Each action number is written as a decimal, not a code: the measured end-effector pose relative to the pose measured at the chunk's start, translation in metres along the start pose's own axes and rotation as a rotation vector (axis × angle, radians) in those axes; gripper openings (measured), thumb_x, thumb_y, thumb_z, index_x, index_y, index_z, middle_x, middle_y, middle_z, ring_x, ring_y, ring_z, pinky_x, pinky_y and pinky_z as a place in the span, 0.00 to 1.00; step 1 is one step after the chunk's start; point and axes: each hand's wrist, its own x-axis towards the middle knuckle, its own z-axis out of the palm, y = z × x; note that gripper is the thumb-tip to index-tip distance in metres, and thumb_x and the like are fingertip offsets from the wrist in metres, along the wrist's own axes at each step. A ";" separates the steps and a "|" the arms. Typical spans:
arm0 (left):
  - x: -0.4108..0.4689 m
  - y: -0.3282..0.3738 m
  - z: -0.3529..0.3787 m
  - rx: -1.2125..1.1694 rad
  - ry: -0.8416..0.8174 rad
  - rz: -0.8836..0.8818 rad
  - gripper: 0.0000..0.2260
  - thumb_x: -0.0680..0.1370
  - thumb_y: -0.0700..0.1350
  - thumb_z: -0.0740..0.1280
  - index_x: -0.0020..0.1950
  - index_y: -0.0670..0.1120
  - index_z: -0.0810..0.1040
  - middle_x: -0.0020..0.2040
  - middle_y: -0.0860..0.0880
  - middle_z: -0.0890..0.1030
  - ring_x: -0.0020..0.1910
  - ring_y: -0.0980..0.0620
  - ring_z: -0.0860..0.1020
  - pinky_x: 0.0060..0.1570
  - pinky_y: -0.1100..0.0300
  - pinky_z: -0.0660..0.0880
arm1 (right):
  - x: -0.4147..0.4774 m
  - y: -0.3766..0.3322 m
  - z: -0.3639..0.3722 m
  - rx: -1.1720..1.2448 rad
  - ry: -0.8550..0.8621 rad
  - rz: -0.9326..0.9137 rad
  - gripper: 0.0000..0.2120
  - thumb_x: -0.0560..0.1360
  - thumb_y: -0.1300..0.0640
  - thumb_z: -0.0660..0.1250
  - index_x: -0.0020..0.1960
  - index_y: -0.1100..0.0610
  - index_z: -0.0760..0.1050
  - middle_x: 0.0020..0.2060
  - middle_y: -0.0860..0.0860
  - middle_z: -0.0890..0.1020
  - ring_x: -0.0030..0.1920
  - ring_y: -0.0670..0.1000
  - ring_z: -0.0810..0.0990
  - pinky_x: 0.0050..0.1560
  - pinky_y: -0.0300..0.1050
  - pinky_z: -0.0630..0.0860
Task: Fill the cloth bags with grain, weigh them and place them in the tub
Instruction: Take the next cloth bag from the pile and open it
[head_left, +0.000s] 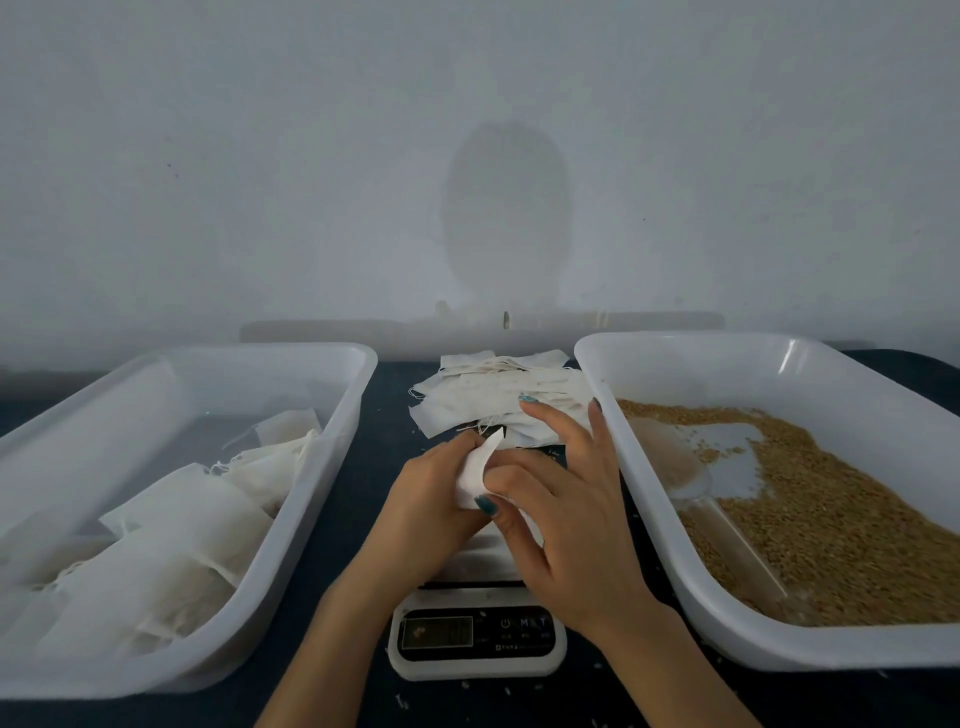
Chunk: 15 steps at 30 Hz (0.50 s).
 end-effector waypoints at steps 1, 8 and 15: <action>0.000 0.000 0.000 -0.002 0.002 0.009 0.11 0.72 0.39 0.75 0.51 0.43 0.77 0.43 0.49 0.82 0.43 0.48 0.80 0.45 0.43 0.77 | 0.000 0.000 0.000 -0.013 -0.007 -0.009 0.05 0.78 0.54 0.64 0.52 0.46 0.71 0.54 0.42 0.82 0.74 0.56 0.66 0.70 0.74 0.56; 0.001 -0.005 0.000 0.064 0.046 0.071 0.20 0.72 0.37 0.72 0.39 0.62 0.69 0.33 0.63 0.77 0.33 0.58 0.76 0.33 0.62 0.72 | -0.001 -0.001 0.002 -0.134 -0.065 -0.008 0.09 0.78 0.53 0.65 0.55 0.42 0.72 0.51 0.46 0.80 0.73 0.58 0.66 0.71 0.73 0.55; 0.000 -0.001 0.001 0.017 0.094 0.090 0.20 0.69 0.36 0.71 0.37 0.60 0.69 0.30 0.61 0.75 0.30 0.60 0.74 0.31 0.71 0.68 | 0.005 -0.020 -0.018 0.021 0.106 0.030 0.08 0.79 0.48 0.61 0.53 0.51 0.75 0.52 0.48 0.80 0.66 0.55 0.72 0.70 0.66 0.61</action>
